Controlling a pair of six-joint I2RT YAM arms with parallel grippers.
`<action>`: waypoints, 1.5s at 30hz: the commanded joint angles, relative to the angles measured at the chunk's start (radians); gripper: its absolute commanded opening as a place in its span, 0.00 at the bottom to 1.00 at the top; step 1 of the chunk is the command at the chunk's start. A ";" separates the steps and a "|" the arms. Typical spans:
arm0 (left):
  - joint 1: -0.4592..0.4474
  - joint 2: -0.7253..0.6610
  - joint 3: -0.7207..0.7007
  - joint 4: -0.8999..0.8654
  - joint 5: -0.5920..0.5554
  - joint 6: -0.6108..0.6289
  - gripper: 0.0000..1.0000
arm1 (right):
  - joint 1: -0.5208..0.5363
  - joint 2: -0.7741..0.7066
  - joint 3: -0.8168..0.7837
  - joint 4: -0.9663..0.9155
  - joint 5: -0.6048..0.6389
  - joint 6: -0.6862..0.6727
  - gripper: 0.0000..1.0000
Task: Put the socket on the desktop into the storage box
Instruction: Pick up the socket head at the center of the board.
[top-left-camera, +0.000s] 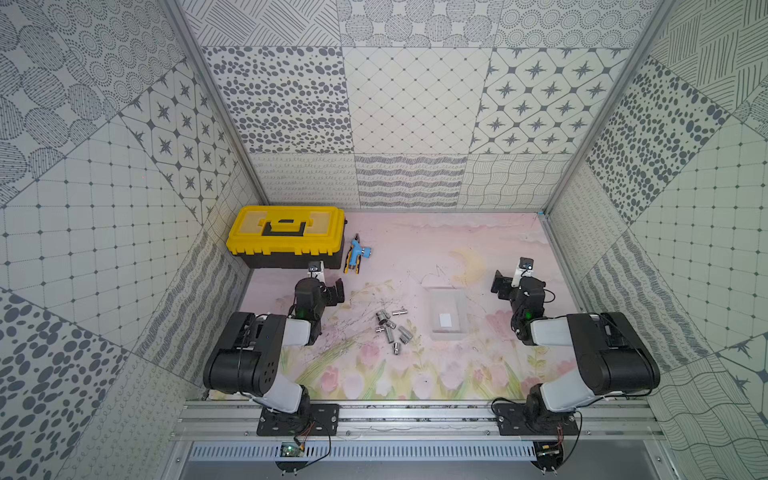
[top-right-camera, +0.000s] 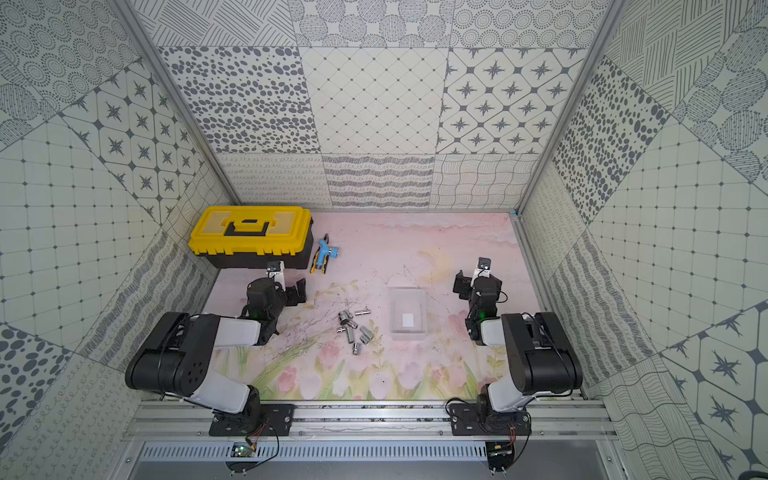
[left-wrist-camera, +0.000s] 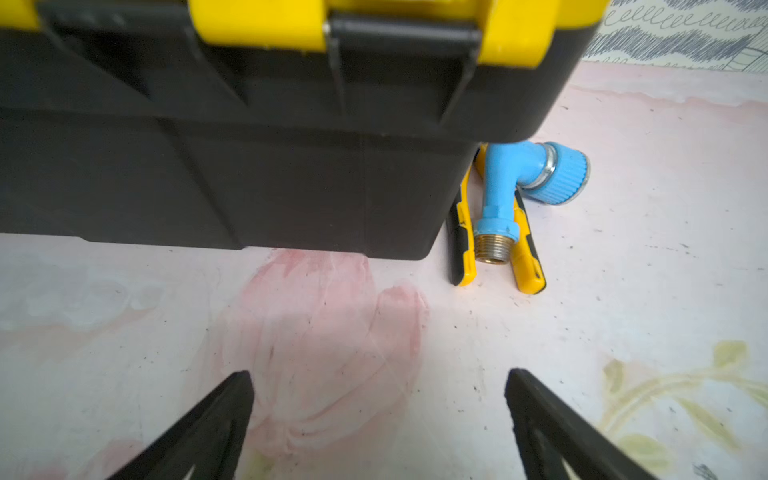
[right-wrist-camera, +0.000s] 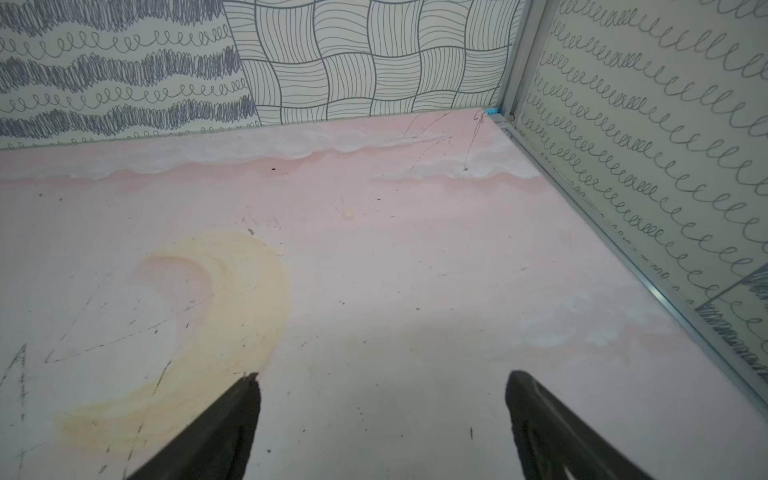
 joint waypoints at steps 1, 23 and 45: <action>-0.006 0.005 0.009 0.049 -0.001 -0.010 1.00 | 0.005 0.010 0.028 0.033 -0.027 -0.021 0.97; -0.006 0.006 0.009 0.047 0.000 -0.010 0.99 | 0.005 0.010 0.028 0.036 -0.028 -0.019 0.97; -0.197 -0.778 0.308 -1.418 -0.205 -0.735 0.66 | -0.137 -0.612 0.249 -1.031 -0.169 0.524 0.97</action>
